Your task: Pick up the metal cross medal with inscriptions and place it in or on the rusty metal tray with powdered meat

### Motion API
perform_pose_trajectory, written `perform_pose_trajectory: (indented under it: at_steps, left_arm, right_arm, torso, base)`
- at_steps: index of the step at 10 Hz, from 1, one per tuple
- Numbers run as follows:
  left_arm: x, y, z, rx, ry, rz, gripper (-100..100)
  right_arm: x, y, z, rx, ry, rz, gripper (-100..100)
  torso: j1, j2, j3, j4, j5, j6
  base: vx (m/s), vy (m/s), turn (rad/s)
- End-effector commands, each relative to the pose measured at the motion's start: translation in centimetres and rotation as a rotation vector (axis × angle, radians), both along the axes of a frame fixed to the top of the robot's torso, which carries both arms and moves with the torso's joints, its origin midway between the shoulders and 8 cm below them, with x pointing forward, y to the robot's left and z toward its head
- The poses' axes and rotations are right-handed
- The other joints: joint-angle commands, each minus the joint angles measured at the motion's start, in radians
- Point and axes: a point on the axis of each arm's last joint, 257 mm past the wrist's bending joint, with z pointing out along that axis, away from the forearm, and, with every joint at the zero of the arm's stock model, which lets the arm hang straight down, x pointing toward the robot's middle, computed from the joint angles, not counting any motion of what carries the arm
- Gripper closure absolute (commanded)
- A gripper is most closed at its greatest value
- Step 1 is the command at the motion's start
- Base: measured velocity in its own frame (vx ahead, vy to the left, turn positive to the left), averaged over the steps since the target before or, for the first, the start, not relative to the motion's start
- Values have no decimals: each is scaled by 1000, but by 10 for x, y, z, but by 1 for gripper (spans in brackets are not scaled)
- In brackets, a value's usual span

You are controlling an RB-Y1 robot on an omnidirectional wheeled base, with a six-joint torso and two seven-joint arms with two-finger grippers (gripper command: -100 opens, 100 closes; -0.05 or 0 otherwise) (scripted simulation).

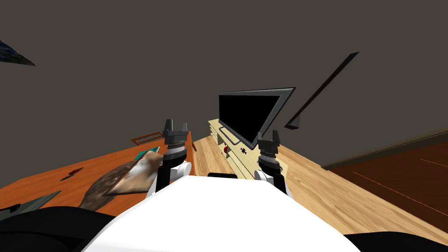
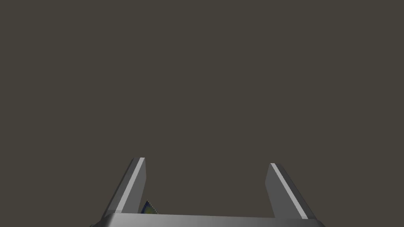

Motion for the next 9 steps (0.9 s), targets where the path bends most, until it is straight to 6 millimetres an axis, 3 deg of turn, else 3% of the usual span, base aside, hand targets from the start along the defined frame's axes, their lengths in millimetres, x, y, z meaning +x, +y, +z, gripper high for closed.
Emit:
perform_pose_trajectory:
  at_steps: [1,5,9]
  left_arm:
    - [0,0,0,0,0,0,0]
    - [0,0,0,0,0,0,0]
    - [0,0,0,0,0,0,0]
  right_arm:
    - [4,2,-9,12,26,32,-100]
    - [13,4,-33,47,91,105,-100]
    - [24,6,-69,97,192,189,-100]
  torso:
    - [0,0,0,0,0,0]
    - [-3,2,1,0,-1,0]
    - [-2,2,1,0,-1,0]
  base:
    - [-11,-16,95]
    - [-29,-35,102]
    - [-31,-33,94]
